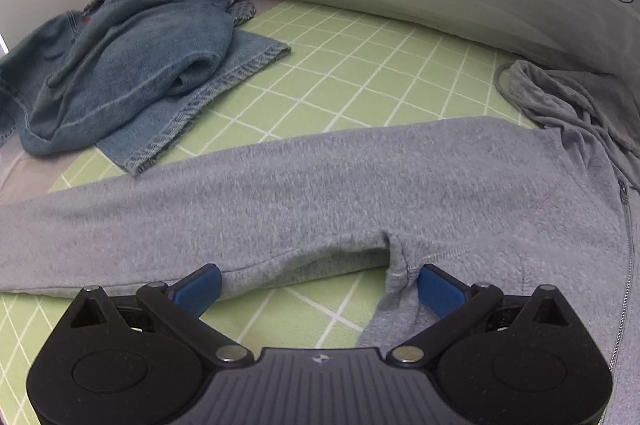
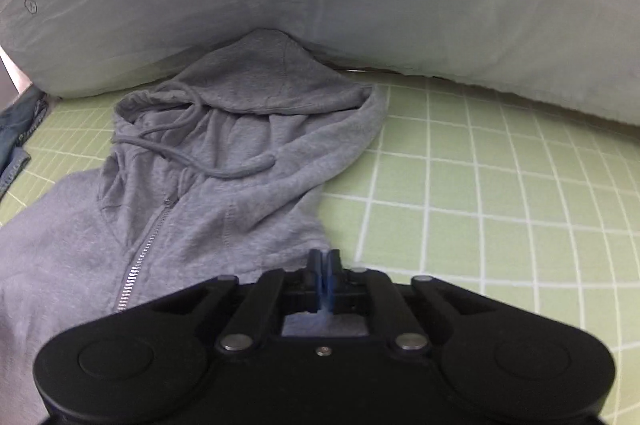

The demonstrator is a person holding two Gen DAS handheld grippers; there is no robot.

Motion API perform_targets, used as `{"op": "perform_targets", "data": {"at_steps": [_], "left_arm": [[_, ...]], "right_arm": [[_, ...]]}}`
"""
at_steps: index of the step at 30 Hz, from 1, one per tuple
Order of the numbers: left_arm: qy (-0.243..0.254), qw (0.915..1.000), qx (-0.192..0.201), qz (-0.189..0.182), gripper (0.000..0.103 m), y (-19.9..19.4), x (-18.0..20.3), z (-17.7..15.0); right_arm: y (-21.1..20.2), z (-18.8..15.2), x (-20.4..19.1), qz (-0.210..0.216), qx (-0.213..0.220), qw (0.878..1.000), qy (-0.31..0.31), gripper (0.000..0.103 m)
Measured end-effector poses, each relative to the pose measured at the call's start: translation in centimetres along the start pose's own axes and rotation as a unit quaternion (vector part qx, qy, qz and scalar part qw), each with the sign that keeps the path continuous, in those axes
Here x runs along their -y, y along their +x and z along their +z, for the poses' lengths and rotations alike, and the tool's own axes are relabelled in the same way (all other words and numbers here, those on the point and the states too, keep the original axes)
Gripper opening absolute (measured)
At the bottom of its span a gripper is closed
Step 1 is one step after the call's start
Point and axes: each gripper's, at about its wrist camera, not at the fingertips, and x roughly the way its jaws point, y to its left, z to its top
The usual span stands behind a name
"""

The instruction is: Fold clothes

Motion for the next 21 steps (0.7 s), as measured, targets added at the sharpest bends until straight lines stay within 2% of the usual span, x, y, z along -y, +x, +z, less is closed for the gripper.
{"op": "perform_targets", "data": {"at_steps": [4, 7, 8, 10, 12, 16, 21], "left_arm": [[-0.018, 0.9997, -0.014, -0.001, 0.103, 0.6, -0.6, -0.4], [-0.021, 0.9997, -0.016, -0.001, 0.103, 0.5, -0.8, -0.4], [-0.021, 0.9996, -0.016, -0.001, 0.103, 0.4, -0.9, -0.3], [-0.029, 0.9995, -0.014, -0.003, 0.103, 0.0, -1.2, 0.0], [-0.038, 0.9992, -0.009, -0.004, 0.103, -0.3, -1.5, 0.3], [-0.057, 0.9984, 0.004, 0.007, 0.103, -0.5, -2.5, 1.5], [-0.076, 0.9966, 0.010, 0.029, 0.103, 0.4, -4.2, 2.4]], "right_arm": [[1.2, 1.4, 0.5, -0.010, 0.002, 1.000, 0.016, 0.001], [1.8, 2.1, -0.5, -0.031, -0.006, 1.000, -0.002, 0.004], [1.7, 2.2, -0.8, -0.051, -0.007, 0.999, -0.011, 0.011], [1.5, 2.4, -1.5, -0.090, -0.005, 0.996, -0.027, 0.042], [0.7, 2.5, -1.7, -0.114, 0.017, 0.993, -0.021, 0.052], [-0.6, 3.1, -3.1, -0.102, 0.055, 0.993, -0.024, 0.074], [0.7, 4.7, -5.2, -0.042, 0.065, 0.997, 0.004, 0.072]]}}
